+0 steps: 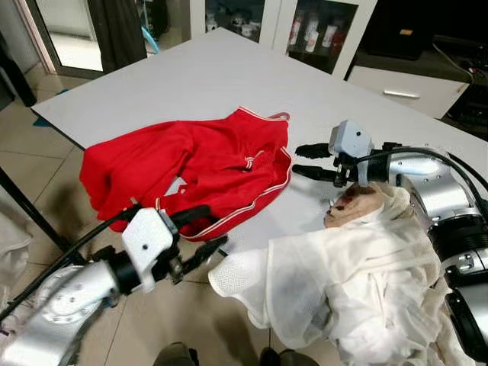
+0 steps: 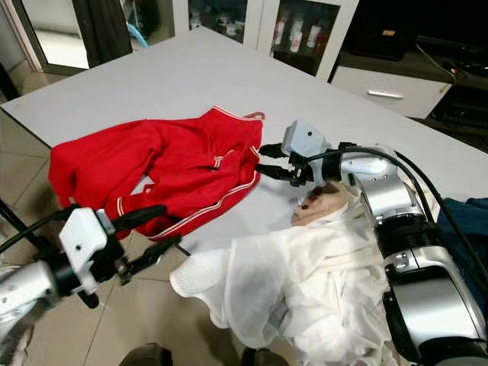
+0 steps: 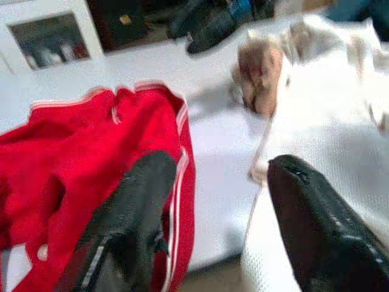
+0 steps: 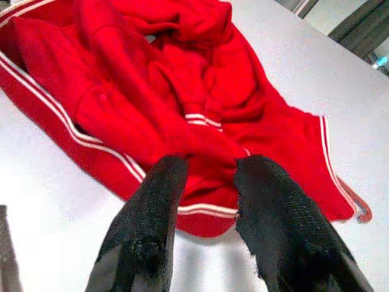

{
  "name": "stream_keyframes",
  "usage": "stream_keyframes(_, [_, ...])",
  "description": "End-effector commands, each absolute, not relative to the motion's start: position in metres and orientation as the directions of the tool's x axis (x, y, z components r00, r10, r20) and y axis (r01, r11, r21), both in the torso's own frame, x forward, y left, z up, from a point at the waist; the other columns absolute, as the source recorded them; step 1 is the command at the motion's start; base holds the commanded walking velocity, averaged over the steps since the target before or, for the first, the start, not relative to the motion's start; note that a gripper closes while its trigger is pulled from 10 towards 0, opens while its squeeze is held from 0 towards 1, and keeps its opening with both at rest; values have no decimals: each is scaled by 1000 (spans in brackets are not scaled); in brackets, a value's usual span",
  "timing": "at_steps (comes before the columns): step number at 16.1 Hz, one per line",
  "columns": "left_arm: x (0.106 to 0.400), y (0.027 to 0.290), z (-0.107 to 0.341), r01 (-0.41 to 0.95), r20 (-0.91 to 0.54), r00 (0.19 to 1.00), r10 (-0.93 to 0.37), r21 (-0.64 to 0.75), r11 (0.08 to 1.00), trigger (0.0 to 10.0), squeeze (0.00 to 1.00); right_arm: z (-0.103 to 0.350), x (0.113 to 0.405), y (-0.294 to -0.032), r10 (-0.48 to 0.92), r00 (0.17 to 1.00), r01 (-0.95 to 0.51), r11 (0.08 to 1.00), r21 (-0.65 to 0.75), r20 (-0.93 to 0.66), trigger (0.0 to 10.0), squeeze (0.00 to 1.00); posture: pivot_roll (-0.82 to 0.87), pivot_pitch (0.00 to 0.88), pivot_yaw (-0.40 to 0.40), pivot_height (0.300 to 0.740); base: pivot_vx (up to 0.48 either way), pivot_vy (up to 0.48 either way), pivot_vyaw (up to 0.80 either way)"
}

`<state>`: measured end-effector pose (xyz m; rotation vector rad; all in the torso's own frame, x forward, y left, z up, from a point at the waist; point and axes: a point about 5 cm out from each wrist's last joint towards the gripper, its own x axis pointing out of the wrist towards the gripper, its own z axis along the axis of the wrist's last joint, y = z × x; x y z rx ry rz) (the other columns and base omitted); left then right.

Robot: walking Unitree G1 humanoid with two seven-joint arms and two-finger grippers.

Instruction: Hang hanger

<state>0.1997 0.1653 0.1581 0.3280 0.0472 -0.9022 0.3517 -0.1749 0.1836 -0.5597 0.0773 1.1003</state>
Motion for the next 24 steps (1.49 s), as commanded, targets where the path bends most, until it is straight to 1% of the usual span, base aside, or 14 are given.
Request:
stream_keyframes(1, [199,168,154,785,-215,611,-762,284,550,10000,1000,187,350,-179,824,478,-852,352,-386,-303,10000,0,121,66,-84,740,0,0,0])
stream_keyframes(2, [205,177,148,774,-267,626,-733,330,541,10000,0,188,349,-179,830,476,-854,358,-378,-291,10000,0,114,67,-80,740,0,0,0])
stream_keyframes(5, [214,189,143,778,-327,623,-711,349,522,10000,0,188,346,-177,836,473,-856,362,-370,-277,10000,0,105,70,-78,740,0,0,0])
stream_keyframes(6, [220,194,141,768,-346,635,-690,376,518,10000,0,189,345,-176,840,471,-857,361,-368,-271,10000,0,101,70,-75,740,0,0,0])
stream_keyframes(8, [231,198,137,756,-342,648,-680,392,524,10000,0,191,341,-173,848,467,-856,364,-366,-251,10000,0,96,69,-71,740,0,0,0])
stream_keyframes(9, [233,197,135,766,-349,638,-687,385,515,10000,0,192,340,-171,850,466,-857,364,-365,-245,10000,0,94,69,-70,740,0,0,0])
stream_keyframes(11, [231,191,130,810,-387,581,-716,362,461,10000,0,192,339,-170,852,466,-856,366,-365,-238,10000,0,89,68,-67,740,0,0,0])
stream_keyframes(12, [229,187,126,838,-416,540,-732,351,418,10000,0,193,339,-171,849,473,-853,374,-365,-234,10000,0,89,67,-66,740,0,0,0])
stream_keyframes(14, [229,184,121,853,-445,512,-735,361,376,10000,0,194,338,-170,849,476,-851,379,-364,-229,10000,0,89,67,-65,740,0,0,0])
stream_keyframes(16, [230,183,117,860,-459,501,-734,354,367,10000,0,195,338,-168,849,479,-849,383,-363,-224,10000,0,91,67,-62,740,0,0,0])
stream_keyframes(18, [234,187,111,865,-490,501,-713,319,388,10000,0,197,337,-165,852,478,-847,385,-366,-212,10000,0,92,64,-59,740,0,0,0])
stream_keyframes(21, [238,187,110,871,-502,492,-711,300,390,10000,0,201,337,-164,853,484,-842,393,-369,-196,10000,0,91,61,-53,740,0,0,0])
stream_keyframes(22, [239,187,109,874,-507,485,-713,293,387,0,0,202,337,-164,853,486,-840,397,-371,-189,10000,0,89,60,-50,740,0,0,0])
stream_keyframes(24, [240,186,108,885,-512,465,-723,277,374,0,0,204,336,-163,853,489,-837,400,-372,-182,10000,0,87,60,-48,740,0,0,0])
